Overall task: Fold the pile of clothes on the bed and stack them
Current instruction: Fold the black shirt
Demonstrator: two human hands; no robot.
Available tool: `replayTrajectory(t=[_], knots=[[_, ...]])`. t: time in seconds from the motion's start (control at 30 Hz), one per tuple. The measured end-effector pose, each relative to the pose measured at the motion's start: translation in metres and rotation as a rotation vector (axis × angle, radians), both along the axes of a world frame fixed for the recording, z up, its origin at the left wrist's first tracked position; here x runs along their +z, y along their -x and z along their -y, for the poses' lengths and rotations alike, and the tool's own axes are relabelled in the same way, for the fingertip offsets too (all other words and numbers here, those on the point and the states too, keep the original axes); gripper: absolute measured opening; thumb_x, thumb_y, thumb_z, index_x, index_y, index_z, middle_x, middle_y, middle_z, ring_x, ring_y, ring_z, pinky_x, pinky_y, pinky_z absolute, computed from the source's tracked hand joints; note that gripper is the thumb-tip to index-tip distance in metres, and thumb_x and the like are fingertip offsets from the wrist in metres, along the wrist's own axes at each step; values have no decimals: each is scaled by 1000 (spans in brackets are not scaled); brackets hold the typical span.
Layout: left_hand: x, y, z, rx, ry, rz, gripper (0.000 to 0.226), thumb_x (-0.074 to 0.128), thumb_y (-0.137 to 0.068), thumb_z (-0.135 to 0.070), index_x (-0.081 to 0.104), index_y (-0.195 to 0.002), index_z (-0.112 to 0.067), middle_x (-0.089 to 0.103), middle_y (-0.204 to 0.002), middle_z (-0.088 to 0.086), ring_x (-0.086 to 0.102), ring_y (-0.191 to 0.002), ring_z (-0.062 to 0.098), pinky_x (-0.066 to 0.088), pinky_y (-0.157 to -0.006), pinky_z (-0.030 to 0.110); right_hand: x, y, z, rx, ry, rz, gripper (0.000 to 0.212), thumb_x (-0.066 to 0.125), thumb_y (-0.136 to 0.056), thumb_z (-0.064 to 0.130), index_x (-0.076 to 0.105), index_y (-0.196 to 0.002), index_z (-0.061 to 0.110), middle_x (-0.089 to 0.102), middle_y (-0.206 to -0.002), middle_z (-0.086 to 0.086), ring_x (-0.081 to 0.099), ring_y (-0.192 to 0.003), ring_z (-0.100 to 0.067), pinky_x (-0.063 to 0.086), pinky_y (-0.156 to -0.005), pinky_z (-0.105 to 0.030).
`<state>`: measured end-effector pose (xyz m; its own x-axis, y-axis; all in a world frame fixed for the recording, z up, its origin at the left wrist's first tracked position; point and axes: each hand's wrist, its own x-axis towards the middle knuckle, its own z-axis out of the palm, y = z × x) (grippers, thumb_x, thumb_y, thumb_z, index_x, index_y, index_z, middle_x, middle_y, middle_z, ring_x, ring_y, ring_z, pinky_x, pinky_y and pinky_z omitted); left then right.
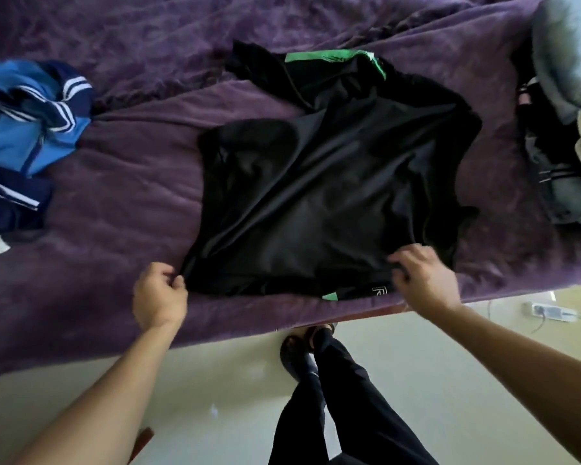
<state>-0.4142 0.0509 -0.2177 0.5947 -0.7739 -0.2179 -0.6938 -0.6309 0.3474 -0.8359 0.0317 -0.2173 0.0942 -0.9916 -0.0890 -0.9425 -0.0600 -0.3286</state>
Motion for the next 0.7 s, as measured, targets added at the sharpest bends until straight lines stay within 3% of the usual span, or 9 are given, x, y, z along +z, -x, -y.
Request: replayTrajectory(t=[0.07, 0.13, 0.2, 0.27, 0.3, 0.37, 0.47, 0.6, 0.7], knots=[[-4, 31, -12, -210, 20, -86, 7, 70, -79, -9, 68, -84, -13, 71, -82, 12, 66, -79, 34, 50, -66, 39, -4, -35, -12, 351, 31, 90, 23, 74, -70, 8, 73, -91, 16, 68, -94, 1, 65, -90, -25, 55, -65, -31], [-18, 65, -24, -425, -41, -152, 6, 69, -79, -12, 71, -83, -17, 71, -82, 5, 66, -81, 30, 48, -65, 35, -18, -60, -18, 543, -120, 49, 27, 70, -75, 15, 72, -101, 17, 68, -103, 1, 63, -101, -23, 53, -74, -32], [-37, 92, -29, -634, -85, -155, 16, 64, -83, -16, 71, -98, -19, 67, -97, 1, 60, -95, 27, 46, -76, 36, -32, -67, -15, 523, -237, -156, 38, 59, -84, 28, 63, -121, 21, 63, -117, 3, 53, -117, -20, 43, -85, -34], [-55, 107, -25, -745, -113, -48, 32, 63, -85, -22, 63, -118, -20, 60, -111, 2, 53, -105, 26, 42, -85, 39, -38, -58, -6, 428, -265, -309, 34, 50, -90, 31, 60, -122, 26, 63, -116, 6, 49, -118, -18, 37, -88, -33], [-62, 110, -22, -763, -138, 28, 40, 64, -85, -27, 58, -124, -21, 57, -115, 4, 51, -107, 27, 41, -86, 40, -37, -53, -2, 339, -273, -252, 30, 52, -90, 30, 64, -116, 26, 66, -111, 5, 53, -113, -19, 39, -87, -33], [-74, 113, -15, -759, -195, 133, 46, 65, -84, -35, 54, -127, -23, 56, -118, 7, 49, -111, 29, 38, -89, 41, -29, -42, 2, 102, -306, 67, 20, 57, -84, 27, 71, -98, 23, 70, -95, 1, 61, -95, -23, 45, -79, -33], [-75, 118, -9, -737, -228, 126, 36, 60, -88, -32, 60, -123, -24, 64, -115, 7, 54, -110, 29, 35, -92, 40, -13, -32, 16, -102, -403, 401, 18, 51, -75, 31, 64, -72, 18, 59, -60, 10, 56, -67, -17, 45, -65, -34], [-35, 111, -12, -560, -49, -248, 24, 60, -82, -13, 68, -104, -16, 71, -84, 8, 65, -80, 29, 46, -76, 37, -10, -23, 36, -196, -322, 407, 11, 58, -83, 22, 67, -76, 24, 64, -70, 10, 61, -77, -16, 48, -73, -33], [4, 87, 3, -366, -139, -646, 16, 60, -82, -8, 70, -87, -20, 71, -72, 6, 62, -65, 19, 50, -70, 33, -16, -18, 41, -205, -288, 336, 10, 65, -85, 30, 68, -94, 28, 67, -85, 8, 62, -87, -17, 49, -77, -32]])
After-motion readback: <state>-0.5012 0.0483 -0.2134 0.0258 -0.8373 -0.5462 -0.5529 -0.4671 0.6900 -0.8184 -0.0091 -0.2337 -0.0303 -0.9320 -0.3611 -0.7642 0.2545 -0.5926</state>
